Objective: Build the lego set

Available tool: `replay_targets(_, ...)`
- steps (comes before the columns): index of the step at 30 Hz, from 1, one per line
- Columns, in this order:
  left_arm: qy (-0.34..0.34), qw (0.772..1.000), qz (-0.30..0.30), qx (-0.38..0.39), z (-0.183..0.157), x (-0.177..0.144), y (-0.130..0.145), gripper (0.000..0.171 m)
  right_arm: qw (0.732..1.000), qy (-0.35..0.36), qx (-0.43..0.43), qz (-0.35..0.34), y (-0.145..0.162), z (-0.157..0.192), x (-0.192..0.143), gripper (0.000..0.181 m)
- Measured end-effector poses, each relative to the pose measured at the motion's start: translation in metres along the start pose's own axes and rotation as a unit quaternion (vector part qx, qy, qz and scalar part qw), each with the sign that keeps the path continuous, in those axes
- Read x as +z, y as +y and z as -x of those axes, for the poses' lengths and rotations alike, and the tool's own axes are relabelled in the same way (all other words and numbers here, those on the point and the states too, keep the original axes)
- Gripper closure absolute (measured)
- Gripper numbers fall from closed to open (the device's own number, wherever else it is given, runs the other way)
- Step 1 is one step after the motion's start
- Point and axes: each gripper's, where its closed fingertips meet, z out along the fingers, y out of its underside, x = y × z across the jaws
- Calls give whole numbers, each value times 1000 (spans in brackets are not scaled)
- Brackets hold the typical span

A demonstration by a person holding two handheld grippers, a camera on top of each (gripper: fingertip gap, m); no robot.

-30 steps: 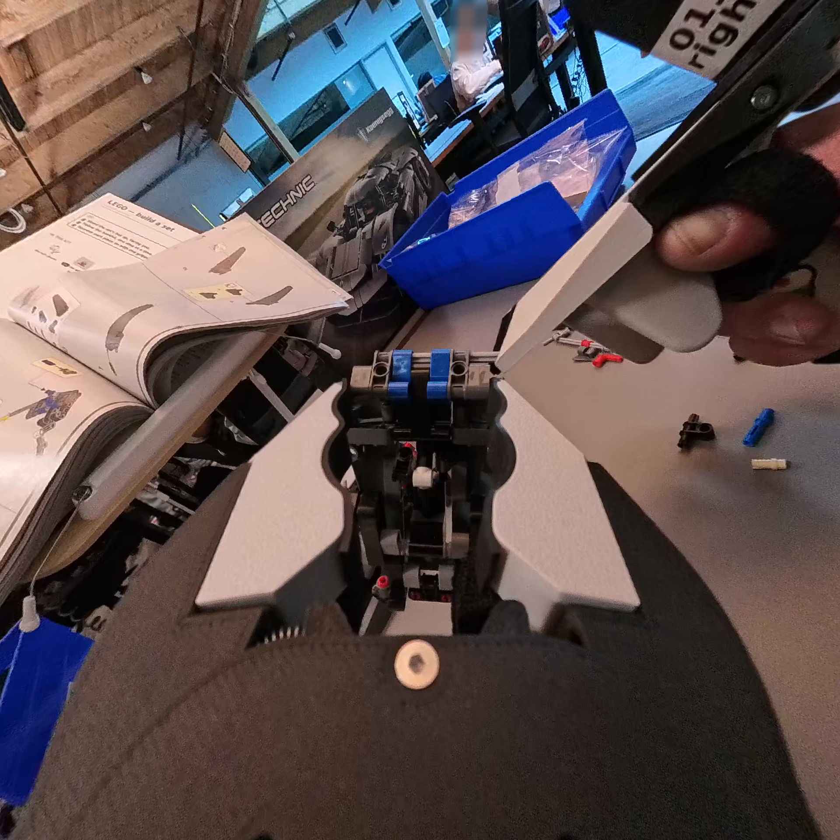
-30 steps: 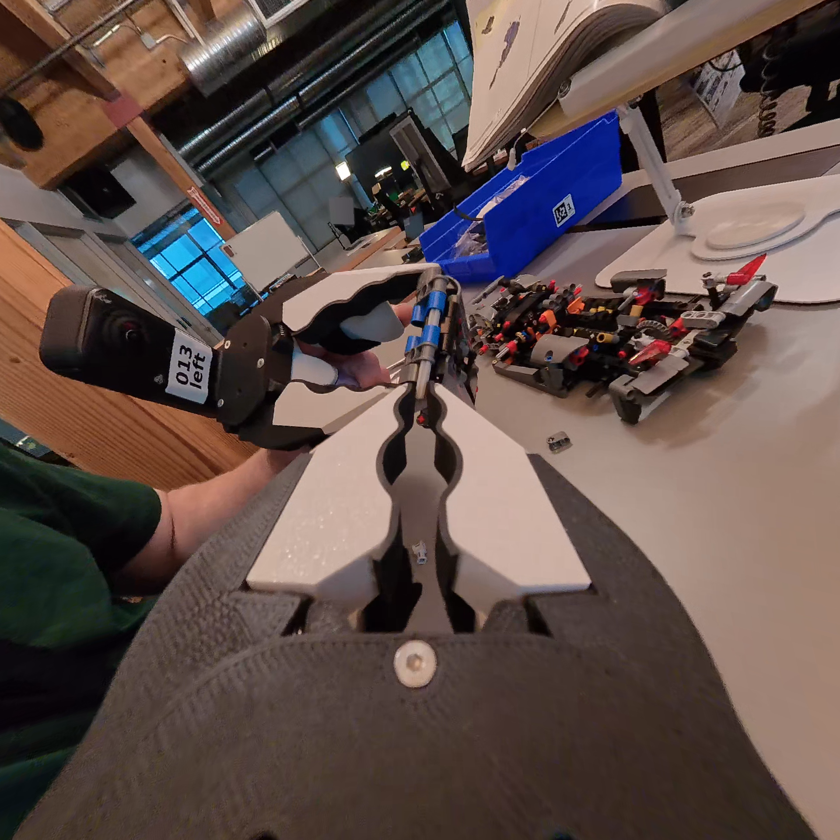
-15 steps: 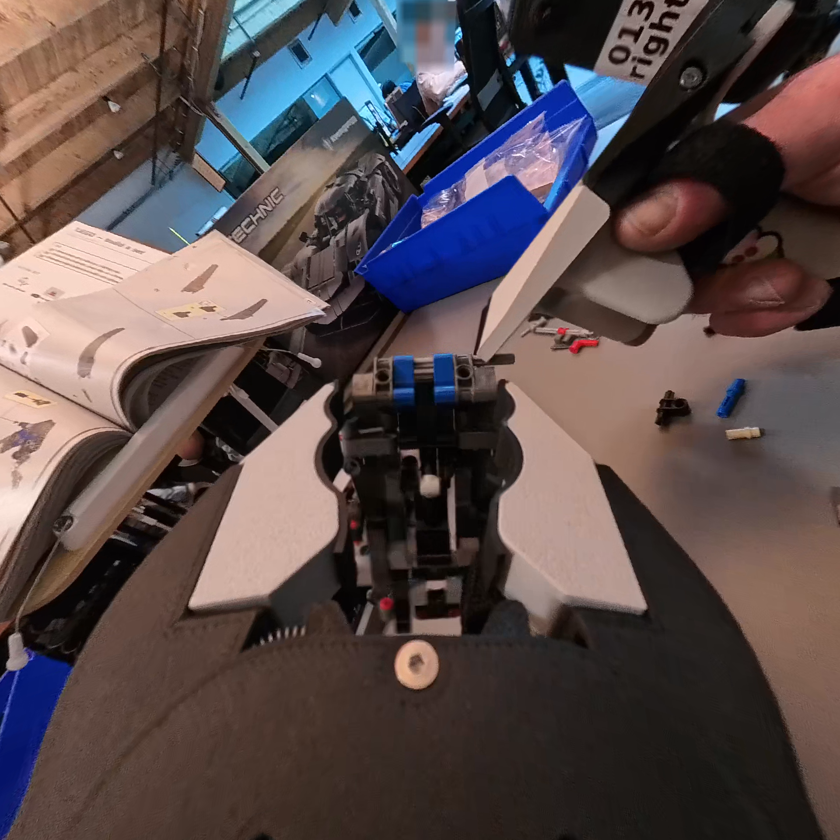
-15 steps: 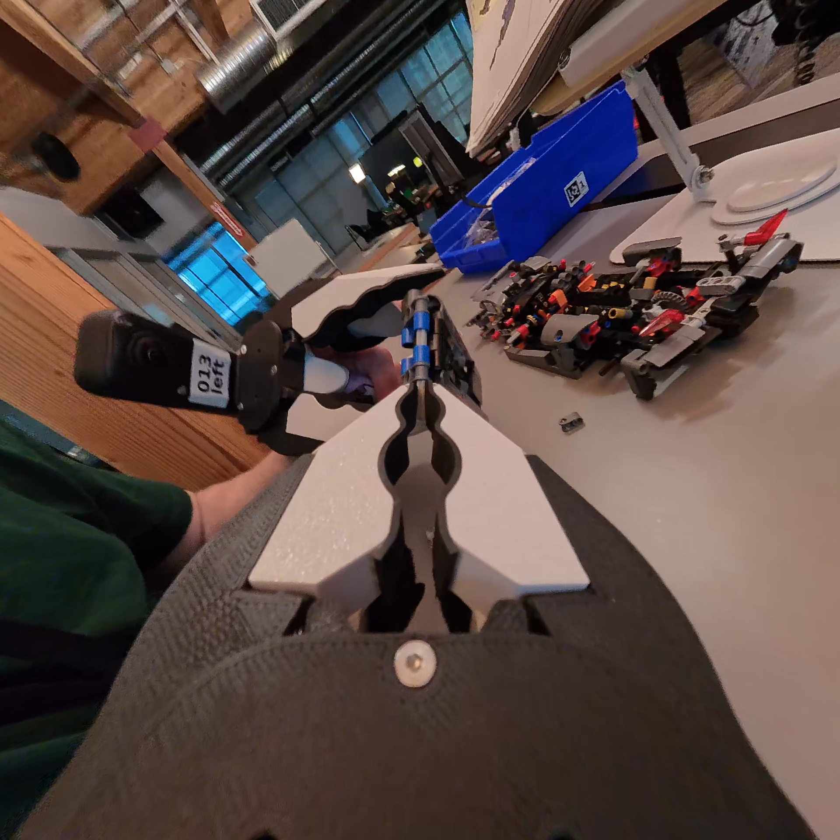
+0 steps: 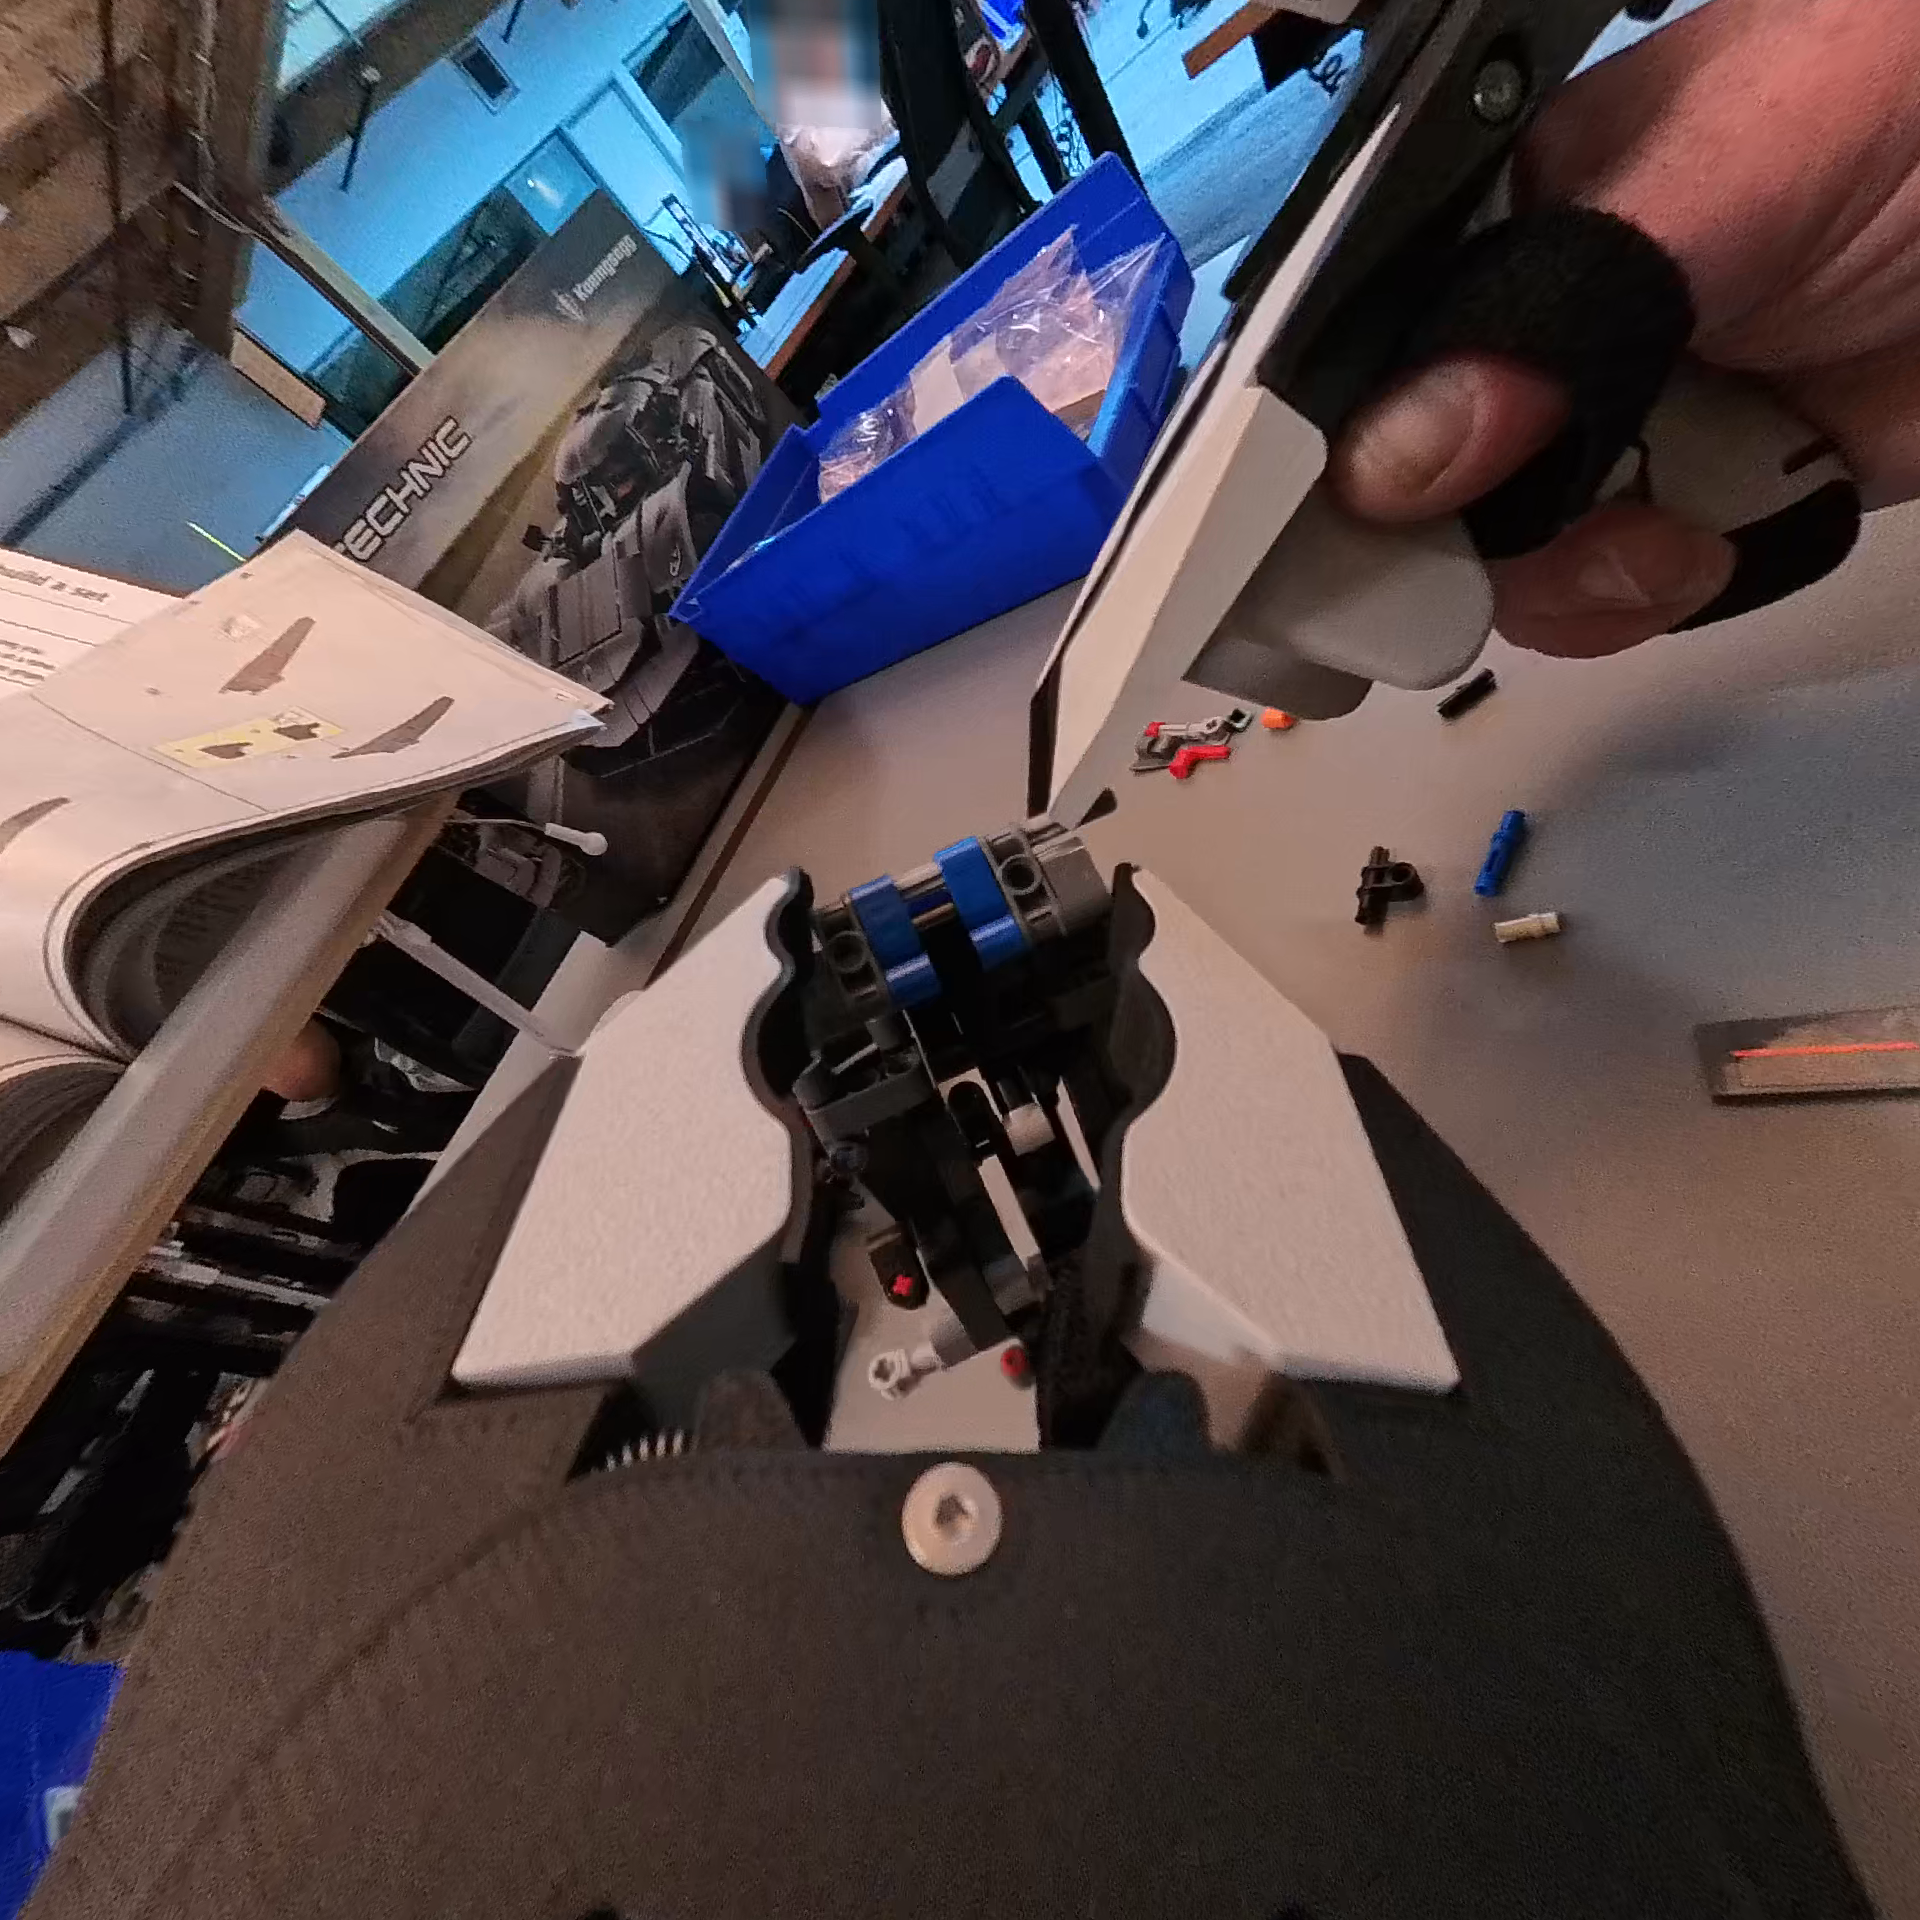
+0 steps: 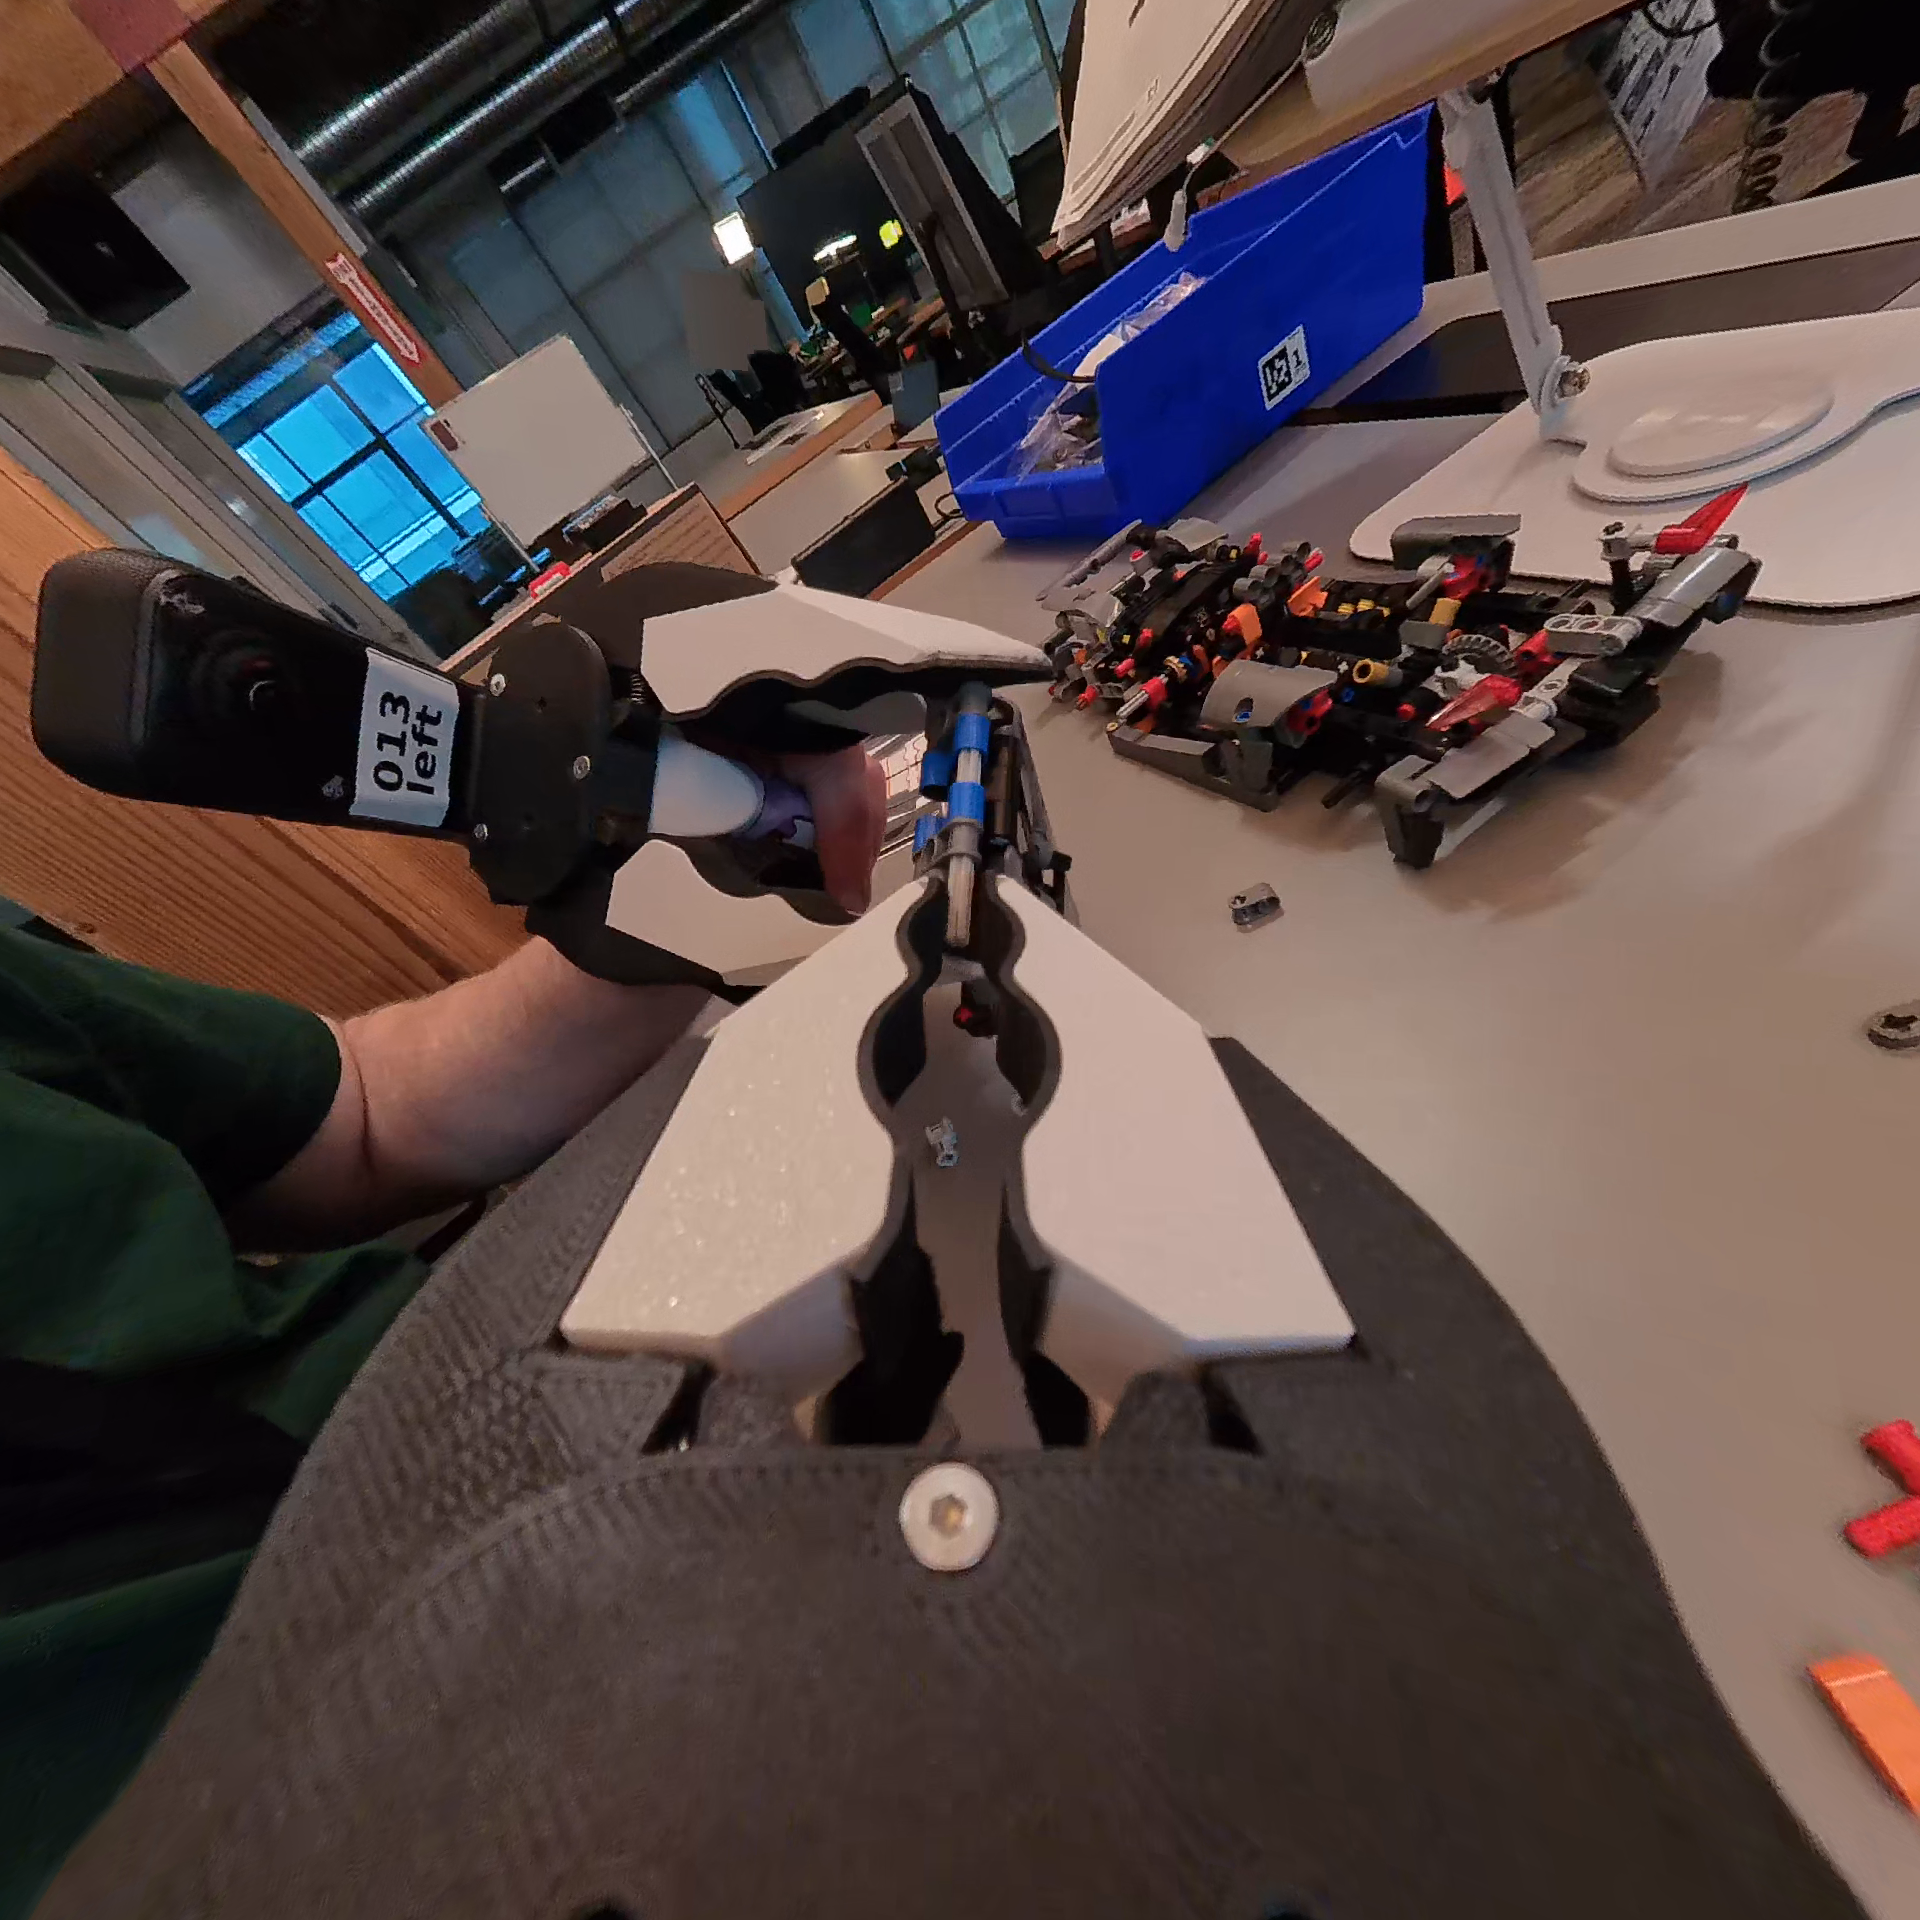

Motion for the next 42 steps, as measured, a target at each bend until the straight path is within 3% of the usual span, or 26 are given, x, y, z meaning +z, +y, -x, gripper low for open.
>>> replay_targets(11, -10, 1000, -5, 28, -3, -1, -1, 116, 998, -33, 52, -4, 4, 1, 2, 179)
replay_targets(22, -7, 1000, -2, -1, -2, -2, 1, 117, 999, -32, 10, 12, 5, 2, 1, 179)
replay_targets(30, 8, 1000, -8, -21, -8, 3, 0, 117, 992, 28, -112, 58, 10, -1, -6, 179)
replay_targets(37, 27, 999, -19, -36, -13, 6, -4, 117, 946, 122, -282, 107, 10, -1, -13, 180)
replay_targets(39, 26, 999, -26, -40, -12, 5, -7, 118, 962, 98, -238, 88, 9, 2, -15, 180)
replay_targets(42, 20, 999, -34, -21, -12, 3, -12, 118, 994, 28, -101, 36, 7, 7, -18, 179)
